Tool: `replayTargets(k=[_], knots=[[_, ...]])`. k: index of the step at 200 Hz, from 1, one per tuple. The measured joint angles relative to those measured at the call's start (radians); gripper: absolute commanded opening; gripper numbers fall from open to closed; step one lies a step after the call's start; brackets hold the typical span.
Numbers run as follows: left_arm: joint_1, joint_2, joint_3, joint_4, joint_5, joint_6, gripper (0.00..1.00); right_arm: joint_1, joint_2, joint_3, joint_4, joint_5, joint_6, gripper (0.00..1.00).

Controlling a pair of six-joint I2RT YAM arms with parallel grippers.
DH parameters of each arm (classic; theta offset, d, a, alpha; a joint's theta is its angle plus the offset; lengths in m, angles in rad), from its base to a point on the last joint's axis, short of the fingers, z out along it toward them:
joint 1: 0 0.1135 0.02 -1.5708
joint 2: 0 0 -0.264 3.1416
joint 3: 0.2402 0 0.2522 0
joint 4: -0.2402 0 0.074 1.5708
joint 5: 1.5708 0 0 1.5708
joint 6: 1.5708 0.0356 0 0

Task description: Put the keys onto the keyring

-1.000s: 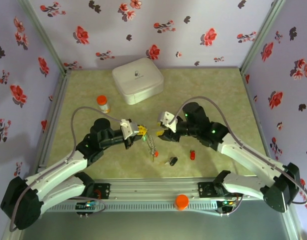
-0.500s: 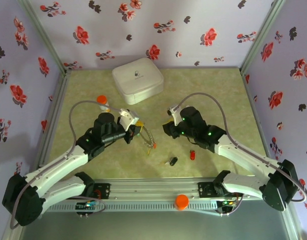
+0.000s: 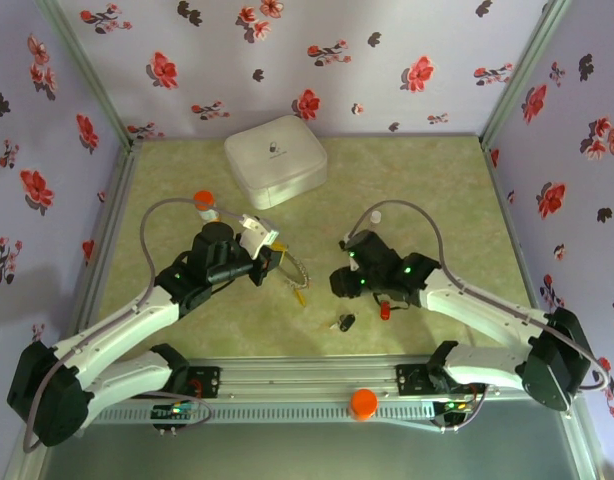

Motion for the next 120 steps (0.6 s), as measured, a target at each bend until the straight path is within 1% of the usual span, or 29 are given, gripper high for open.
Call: replayTargets(k=[24,47,79,99,120], knots=[[0.0,0.0,0.0,0.005,-0.001,-0.001,0.0,0.084,0.001,-0.014,-0.066,0.003,0.096,0.45],[0.0,0.0,-0.002,0.019,-0.003,-0.008,0.0,0.128,0.002,-0.033,-0.145,0.015,0.165,0.47],[0.0,0.0,-0.03,0.058,-0.003,-0.021,0.0,0.139,0.002,-0.106,-0.165,0.027,0.256,0.48],[0.0,0.002,-0.034,0.069,-0.003,-0.022,0.0,0.138,0.002,-0.131,-0.161,0.062,0.32,0.52],[0.0,0.005,-0.034,0.079,-0.003,-0.022,0.0,0.119,0.011,-0.14,-0.117,0.088,0.38,0.51]])
